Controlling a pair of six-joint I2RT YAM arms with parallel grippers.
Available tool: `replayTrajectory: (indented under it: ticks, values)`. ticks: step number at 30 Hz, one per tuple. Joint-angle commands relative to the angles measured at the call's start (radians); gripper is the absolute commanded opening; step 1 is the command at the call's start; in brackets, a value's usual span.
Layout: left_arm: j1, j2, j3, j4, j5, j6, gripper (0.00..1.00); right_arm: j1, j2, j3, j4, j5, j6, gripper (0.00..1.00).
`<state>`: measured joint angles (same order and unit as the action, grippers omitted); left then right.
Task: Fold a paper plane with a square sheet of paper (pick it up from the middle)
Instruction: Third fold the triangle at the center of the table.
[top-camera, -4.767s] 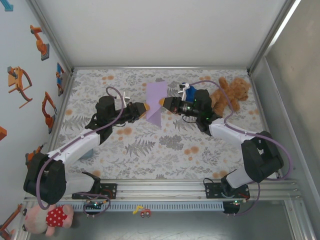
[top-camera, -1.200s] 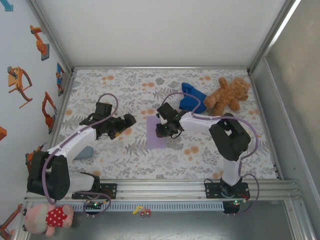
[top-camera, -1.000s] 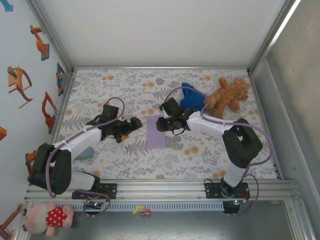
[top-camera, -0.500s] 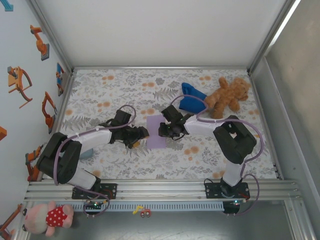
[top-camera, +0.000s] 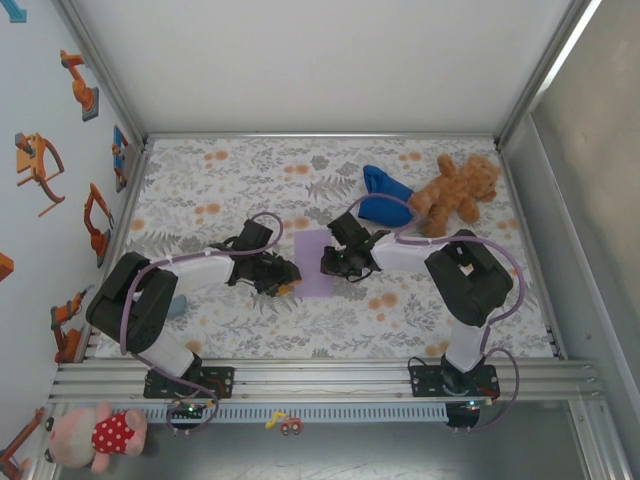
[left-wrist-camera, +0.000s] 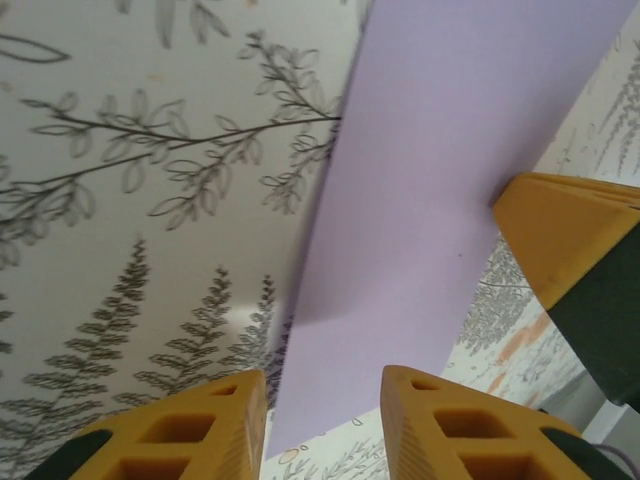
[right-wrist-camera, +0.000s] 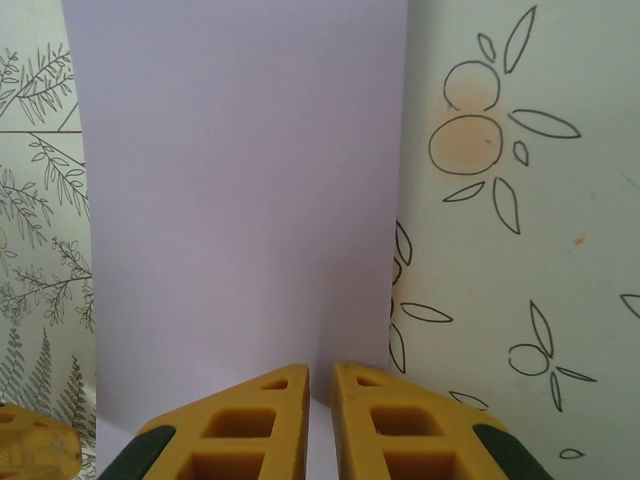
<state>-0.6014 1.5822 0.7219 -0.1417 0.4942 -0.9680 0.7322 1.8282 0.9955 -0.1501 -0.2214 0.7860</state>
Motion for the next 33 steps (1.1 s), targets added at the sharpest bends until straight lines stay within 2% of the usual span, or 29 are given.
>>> replayTrajectory:
  ticks: [1, 6, 13, 21, 33]
  values:
    - [-0.003, 0.014, 0.03, 0.013, 0.04, 0.015, 0.34, -0.005, 0.026, -0.039, -0.025, 0.022, 0.01, 0.14]
    - [-0.014, 0.033, 0.031, 0.039, 0.063, -0.01, 0.35, -0.005, 0.026, -0.038, -0.023, 0.022, 0.011, 0.14]
    - [-0.012, -0.004, 0.047, -0.118, -0.103, 0.042, 0.37, -0.01, 0.023, -0.042, -0.023, 0.024, 0.012, 0.14]
    - [-0.058, 0.083, 0.082, -0.018, 0.042, 0.042, 0.33, -0.011, 0.022, -0.037, -0.022, 0.024, 0.011, 0.14]
    - [0.003, 0.097, 0.064, 0.105, 0.075, -0.012, 0.34, -0.01, -0.003, -0.042, -0.022, 0.037, 0.012, 0.13]
